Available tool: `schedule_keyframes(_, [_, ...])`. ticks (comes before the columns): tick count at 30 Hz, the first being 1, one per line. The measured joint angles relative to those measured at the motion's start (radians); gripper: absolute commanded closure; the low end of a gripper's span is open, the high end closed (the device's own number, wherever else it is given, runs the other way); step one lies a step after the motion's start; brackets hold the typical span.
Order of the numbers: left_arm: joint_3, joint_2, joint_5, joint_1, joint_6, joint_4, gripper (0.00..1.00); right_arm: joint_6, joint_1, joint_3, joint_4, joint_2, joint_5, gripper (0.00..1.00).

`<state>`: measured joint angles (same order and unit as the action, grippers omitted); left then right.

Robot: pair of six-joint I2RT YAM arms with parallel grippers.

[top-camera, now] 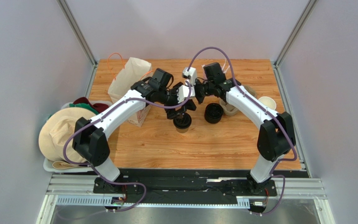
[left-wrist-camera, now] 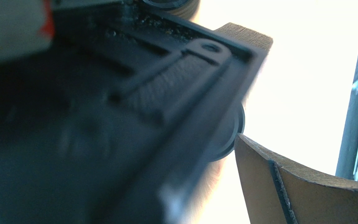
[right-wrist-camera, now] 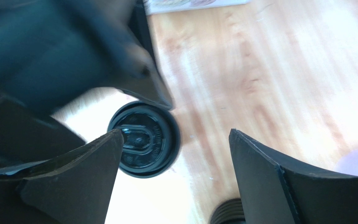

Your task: Pack the takeout coffee

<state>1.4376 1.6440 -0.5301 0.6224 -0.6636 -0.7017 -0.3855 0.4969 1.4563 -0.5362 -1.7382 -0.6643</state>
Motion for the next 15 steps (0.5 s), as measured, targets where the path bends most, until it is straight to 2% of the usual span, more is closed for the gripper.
schedule_keyframes(8, [0.096, -0.138, -0.028, 0.006, 0.051, -0.005, 0.06, 0.092, -0.110, 0.084, 0.001, 0.029, 0.112, 0.11])
schedule_keyframes(15, [0.187, -0.163, 0.109, 0.006, 0.163, -0.005, 0.04, 0.103, -0.178, 0.106, -0.060, 0.076, 0.164, 0.23])
